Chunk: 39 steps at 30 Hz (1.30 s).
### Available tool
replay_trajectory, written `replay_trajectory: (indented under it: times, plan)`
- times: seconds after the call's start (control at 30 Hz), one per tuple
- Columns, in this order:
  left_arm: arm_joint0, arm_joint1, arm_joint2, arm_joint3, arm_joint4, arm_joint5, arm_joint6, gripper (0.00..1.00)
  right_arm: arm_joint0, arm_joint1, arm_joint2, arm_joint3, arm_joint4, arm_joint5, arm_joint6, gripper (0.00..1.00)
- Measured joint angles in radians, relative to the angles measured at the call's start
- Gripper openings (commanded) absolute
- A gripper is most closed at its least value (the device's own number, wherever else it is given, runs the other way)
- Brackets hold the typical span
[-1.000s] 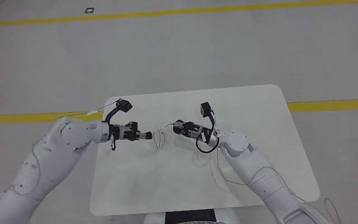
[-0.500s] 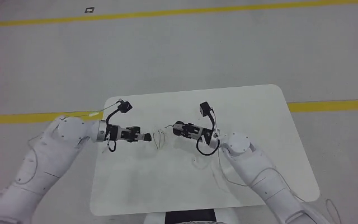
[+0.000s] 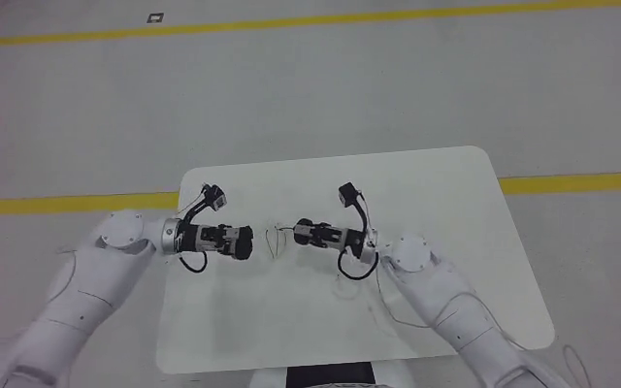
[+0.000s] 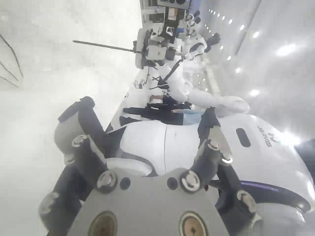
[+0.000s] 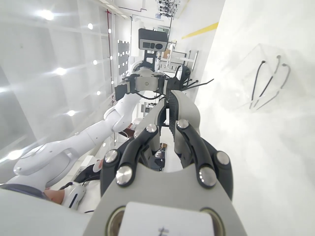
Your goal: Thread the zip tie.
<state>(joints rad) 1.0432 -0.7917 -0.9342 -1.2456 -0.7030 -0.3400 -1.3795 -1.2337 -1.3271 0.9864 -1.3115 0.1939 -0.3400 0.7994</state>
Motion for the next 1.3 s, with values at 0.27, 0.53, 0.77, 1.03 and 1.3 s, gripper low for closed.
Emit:
replay_trajectory:
  times: [0.27,0.53,0.77,1.03,1.3]
  plan:
    - [-0.016,-0.009,0.014,0.002,0.032,0.0,-0.01,1.0,0.004,-0.001,0.002,0.005,0.016,0.0,0.014,0.0]
    - [-0.012,-0.028,0.051,0.023,-0.023,0.018,-0.001,1.0,0.002,-0.007,0.003,0.001,0.205,0.0,0.148,0.0]
    - [-0.048,-0.056,0.092,0.083,-0.068,0.0,-0.011,1.0,0.019,-0.018,-0.006,0.047,0.265,0.0,0.24,0.0]
    - [-0.047,-0.056,0.092,0.083,-0.068,0.0,-0.011,1.0,0.02,-0.018,-0.006,0.048,0.264,0.0,0.241,0.0]
    - [-0.028,-0.066,0.094,0.061,-0.142,0.0,-0.012,1.0,-0.003,-0.019,0.004,0.042,0.372,0.0,0.281,0.0]
